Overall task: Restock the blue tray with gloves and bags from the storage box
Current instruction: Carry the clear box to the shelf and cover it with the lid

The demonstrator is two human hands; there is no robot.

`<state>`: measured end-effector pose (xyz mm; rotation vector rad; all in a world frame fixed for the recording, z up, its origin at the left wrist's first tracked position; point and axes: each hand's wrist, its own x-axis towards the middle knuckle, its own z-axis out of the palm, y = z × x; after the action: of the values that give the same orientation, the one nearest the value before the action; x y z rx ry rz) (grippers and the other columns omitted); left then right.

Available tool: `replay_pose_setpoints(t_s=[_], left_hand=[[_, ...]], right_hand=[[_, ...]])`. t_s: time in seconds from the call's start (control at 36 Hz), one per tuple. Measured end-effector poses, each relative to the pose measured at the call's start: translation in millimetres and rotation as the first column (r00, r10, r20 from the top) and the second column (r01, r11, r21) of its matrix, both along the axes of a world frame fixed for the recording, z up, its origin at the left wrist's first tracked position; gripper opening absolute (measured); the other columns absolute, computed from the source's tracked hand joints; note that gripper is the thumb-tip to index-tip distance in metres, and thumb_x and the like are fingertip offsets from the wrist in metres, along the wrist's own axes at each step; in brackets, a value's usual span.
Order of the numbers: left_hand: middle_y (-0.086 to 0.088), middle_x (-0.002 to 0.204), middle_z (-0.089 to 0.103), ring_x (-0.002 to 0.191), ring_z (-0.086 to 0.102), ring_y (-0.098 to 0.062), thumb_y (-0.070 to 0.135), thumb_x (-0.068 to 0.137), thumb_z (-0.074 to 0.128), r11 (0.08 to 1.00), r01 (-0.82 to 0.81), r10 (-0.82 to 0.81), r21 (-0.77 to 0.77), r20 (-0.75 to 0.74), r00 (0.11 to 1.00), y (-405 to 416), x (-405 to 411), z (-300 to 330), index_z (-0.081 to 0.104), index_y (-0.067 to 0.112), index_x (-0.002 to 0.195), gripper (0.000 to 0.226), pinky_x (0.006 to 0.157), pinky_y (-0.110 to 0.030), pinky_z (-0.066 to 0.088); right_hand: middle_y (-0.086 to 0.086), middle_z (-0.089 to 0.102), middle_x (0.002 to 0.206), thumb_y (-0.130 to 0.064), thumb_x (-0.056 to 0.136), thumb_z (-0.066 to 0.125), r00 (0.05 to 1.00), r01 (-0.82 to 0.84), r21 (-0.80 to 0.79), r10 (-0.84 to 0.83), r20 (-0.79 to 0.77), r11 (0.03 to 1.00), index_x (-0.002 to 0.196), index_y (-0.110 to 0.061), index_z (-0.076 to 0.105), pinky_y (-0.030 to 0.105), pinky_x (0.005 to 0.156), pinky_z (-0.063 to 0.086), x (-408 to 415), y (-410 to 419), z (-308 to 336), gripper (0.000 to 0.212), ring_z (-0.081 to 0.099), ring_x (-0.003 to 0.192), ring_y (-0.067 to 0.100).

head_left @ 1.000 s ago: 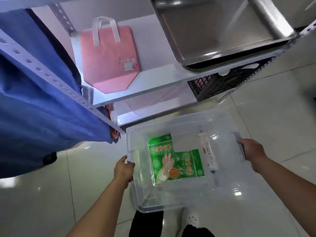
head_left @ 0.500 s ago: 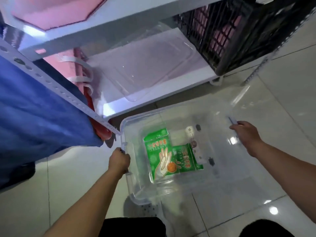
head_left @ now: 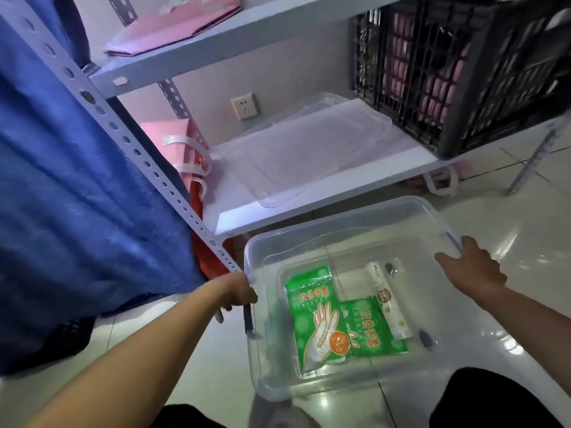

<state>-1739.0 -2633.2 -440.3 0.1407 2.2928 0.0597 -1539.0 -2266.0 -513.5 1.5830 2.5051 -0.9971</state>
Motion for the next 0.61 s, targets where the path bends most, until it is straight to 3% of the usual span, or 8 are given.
replay_pose_setpoints(t_s=[0.08, 0.14, 0.25, 0.39, 0.47, 0.61], left_hand=[[-0.013, 0.123, 0.064, 0.109, 0.061, -0.032, 0.022, 0.087, 0.062, 0.982, 0.183, -0.156, 0.052, -0.334, 0.929, 13.6, -11.7, 11.1, 0.056, 0.015, 0.127, 0.041, 0.09, -0.043, 0.053], [-0.01, 0.131, 0.06, 0.114, 0.058, -0.031, 0.024, 0.086, 0.06, 0.958, 0.274, -0.204, 0.08, -0.478, 0.854, 27.0, -24.2, 19.1, 0.048, 0.021, 0.137, 0.052, 0.094, -0.041, 0.05], [-0.013, 0.147, 0.042, 0.131, 0.043, -0.033, 0.024, 0.087, 0.061, 0.926, 0.37, -0.28, 0.068, -0.532, 0.799, 58.4, -53.3, 21.5, 0.034, 0.016, 0.148, 0.067, 0.106, -0.045, 0.041], [-0.009, 0.16, 0.024, 0.144, 0.023, -0.034, 0.031, 0.089, 0.064, 0.943, 0.331, -0.272, -0.011, -0.596, 0.756, 85.1, -86.4, 2.1, 0.025, 0.019, 0.151, 0.074, 0.112, -0.052, 0.033], [-0.006, 0.156, 0.028, 0.143, 0.023, -0.032, 0.037, 0.09, 0.063, 0.948, 0.313, -0.285, -0.063, -0.608, 0.741, 95.1, -100.6, -8.6, 0.037, 0.021, 0.145, 0.063, 0.113, -0.048, 0.029], [-0.004, 0.141, 0.046, 0.137, 0.031, -0.027, 0.008, 0.086, 0.057, 0.946, 0.321, -0.247, -0.033, -0.716, 0.653, 100.6, -97.9, -23.6, 0.052, 0.019, 0.123, 0.039, 0.112, -0.05, 0.028]], right_hand=[[0.018, 0.046, 0.138, -0.046, 0.081, 0.06, 0.986, -0.162, 0.196, 0.151, 0.074, 0.967, 0.144, -0.026, 0.03, 0.053, 0.1, 0.035, 9.5, -9.0, 11.8, 0.073, 0.045, 0.124, 0.043], [0.012, 0.031, 0.155, -0.048, 0.085, 0.056, 0.952, -0.299, 0.247, 0.273, 0.136, 0.922, 0.15, -0.028, 0.025, 0.051, 0.107, 0.029, 15.3, -16.3, 17.6, 0.075, 0.033, 0.137, 0.037], [0.006, 0.012, 0.163, -0.054, 0.088, 0.046, 0.853, -0.509, 0.263, 0.44, 0.282, 0.819, 0.153, -0.033, 0.017, 0.048, 0.114, 0.018, 24.2, -28.1, 18.5, 0.074, 0.013, 0.148, 0.027], [0.005, 0.014, 0.163, -0.052, 0.09, 0.048, 0.862, -0.499, 0.217, 0.454, 0.225, 0.839, 0.153, -0.034, 0.017, 0.044, 0.114, 0.023, 41.4, -37.4, 16.4, 0.072, 0.018, 0.148, 0.025], [0.0, 0.013, 0.164, -0.049, 0.092, 0.048, 0.87, -0.491, 0.187, 0.466, 0.165, 0.851, 0.152, -0.037, 0.018, 0.039, 0.115, 0.02, 54.2, -48.8, 15.1, 0.069, 0.017, 0.148, 0.019], [-0.001, 0.023, 0.161, -0.042, 0.09, 0.056, 0.89, -0.455, 0.135, 0.449, 0.076, 0.88, 0.149, -0.033, 0.032, 0.032, 0.115, 0.023, 67.0, -58.0, 22.5, 0.064, 0.025, 0.147, 0.018]])
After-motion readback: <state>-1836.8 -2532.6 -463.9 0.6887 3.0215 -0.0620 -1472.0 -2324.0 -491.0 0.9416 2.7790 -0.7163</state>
